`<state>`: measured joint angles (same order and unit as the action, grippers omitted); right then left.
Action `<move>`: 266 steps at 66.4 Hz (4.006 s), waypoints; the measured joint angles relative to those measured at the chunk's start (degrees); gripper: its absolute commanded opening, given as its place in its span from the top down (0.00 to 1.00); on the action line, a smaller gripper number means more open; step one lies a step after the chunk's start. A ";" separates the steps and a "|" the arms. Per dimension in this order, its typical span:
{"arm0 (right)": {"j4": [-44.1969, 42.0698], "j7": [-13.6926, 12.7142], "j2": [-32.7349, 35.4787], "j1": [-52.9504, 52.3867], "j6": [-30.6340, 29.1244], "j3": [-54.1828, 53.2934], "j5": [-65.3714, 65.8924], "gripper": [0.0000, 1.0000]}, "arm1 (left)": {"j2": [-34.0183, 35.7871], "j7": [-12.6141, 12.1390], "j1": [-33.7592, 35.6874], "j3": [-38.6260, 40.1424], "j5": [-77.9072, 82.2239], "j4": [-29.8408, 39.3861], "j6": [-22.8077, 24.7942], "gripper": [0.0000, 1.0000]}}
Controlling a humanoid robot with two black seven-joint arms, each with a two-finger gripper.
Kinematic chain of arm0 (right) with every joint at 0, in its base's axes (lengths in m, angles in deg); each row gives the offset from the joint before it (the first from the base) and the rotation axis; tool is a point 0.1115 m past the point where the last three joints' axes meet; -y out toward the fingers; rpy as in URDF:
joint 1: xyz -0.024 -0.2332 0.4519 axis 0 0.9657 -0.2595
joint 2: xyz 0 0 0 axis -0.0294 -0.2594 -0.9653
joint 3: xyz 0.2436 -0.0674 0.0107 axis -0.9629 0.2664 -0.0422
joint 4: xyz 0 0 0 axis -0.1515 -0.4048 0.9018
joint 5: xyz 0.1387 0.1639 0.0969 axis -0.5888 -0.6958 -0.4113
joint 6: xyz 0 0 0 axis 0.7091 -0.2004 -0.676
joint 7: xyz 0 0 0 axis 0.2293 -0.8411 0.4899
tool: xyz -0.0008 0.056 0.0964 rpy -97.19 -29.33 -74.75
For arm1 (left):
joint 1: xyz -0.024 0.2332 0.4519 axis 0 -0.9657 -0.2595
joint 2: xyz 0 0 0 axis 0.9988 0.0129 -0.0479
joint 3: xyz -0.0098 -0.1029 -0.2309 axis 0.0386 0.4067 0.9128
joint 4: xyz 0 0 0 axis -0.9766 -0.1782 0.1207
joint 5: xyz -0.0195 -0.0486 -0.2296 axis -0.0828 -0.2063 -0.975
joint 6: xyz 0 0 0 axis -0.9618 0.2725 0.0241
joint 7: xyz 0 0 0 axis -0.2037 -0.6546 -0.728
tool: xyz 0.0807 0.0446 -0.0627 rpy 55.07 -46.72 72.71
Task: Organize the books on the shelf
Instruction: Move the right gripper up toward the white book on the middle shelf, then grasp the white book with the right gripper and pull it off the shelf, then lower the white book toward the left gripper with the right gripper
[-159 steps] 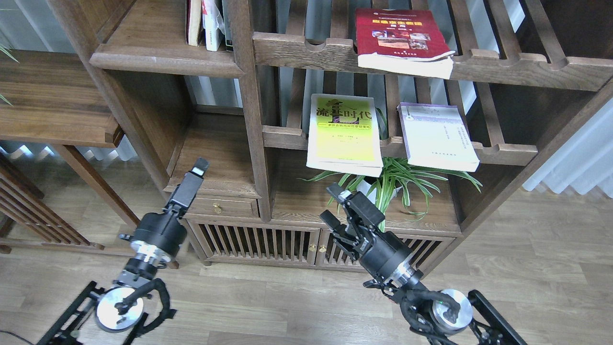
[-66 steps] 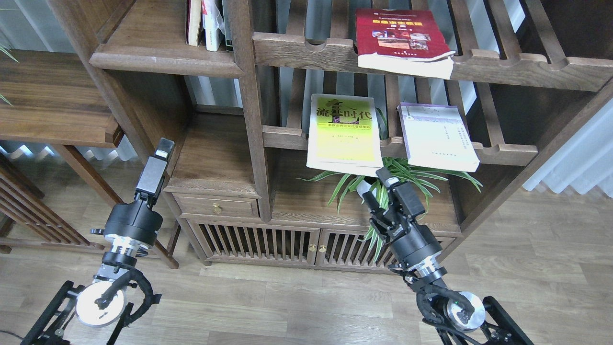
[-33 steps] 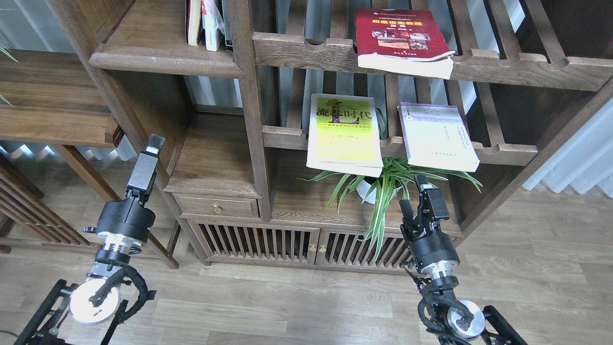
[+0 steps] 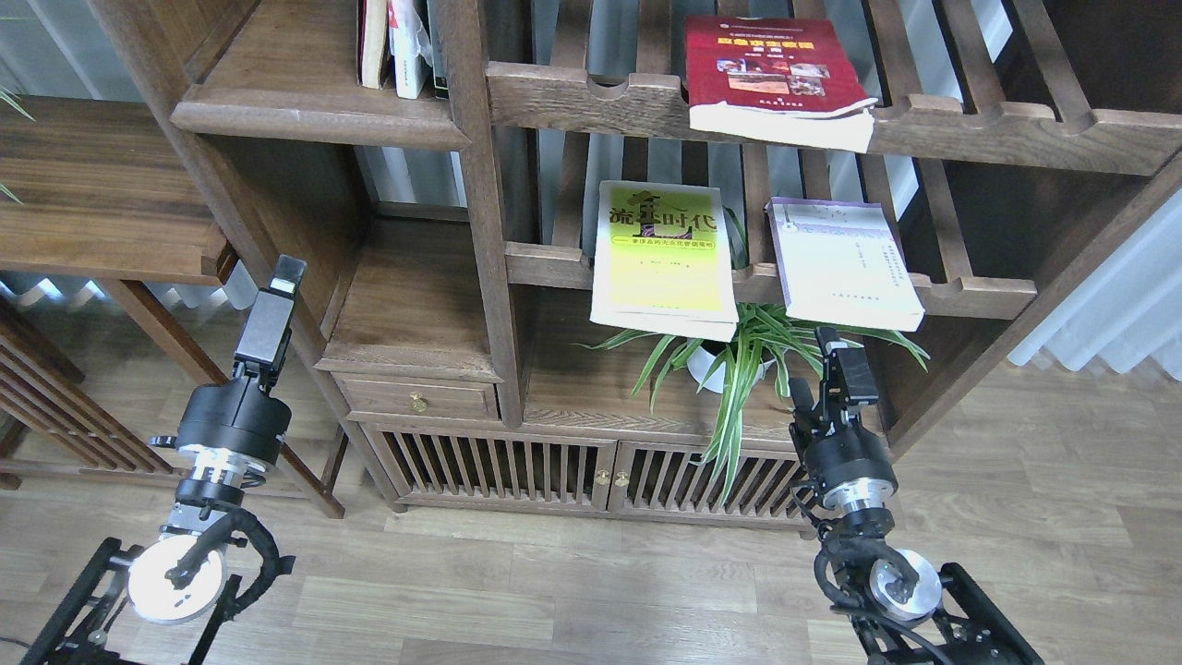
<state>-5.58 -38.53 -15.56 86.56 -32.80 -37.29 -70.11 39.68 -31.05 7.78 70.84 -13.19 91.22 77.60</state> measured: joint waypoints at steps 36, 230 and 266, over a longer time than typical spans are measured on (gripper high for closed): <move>-1.44 1.37 0.00 -6.46 6.99 -5.05 0.26 0.01 | 8.12 -0.01 -0.09 9.92 -7.42 -0.73 0.11 0.00; 0.29 9.73 0.97 22.06 -9.59 4.61 -12.37 0.94 | 11.84 -0.06 -0.51 4.49 -8.17 -15.47 9.82 0.00; 0.15 9.25 0.00 18.14 -9.59 19.35 -10.92 0.96 | 15.71 -0.15 -3.14 -5.38 -8.14 -16.95 9.91 0.00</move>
<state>-5.43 -29.28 -15.56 104.69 -42.39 -17.94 -81.03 55.39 -31.20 4.64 65.46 -21.34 74.26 87.51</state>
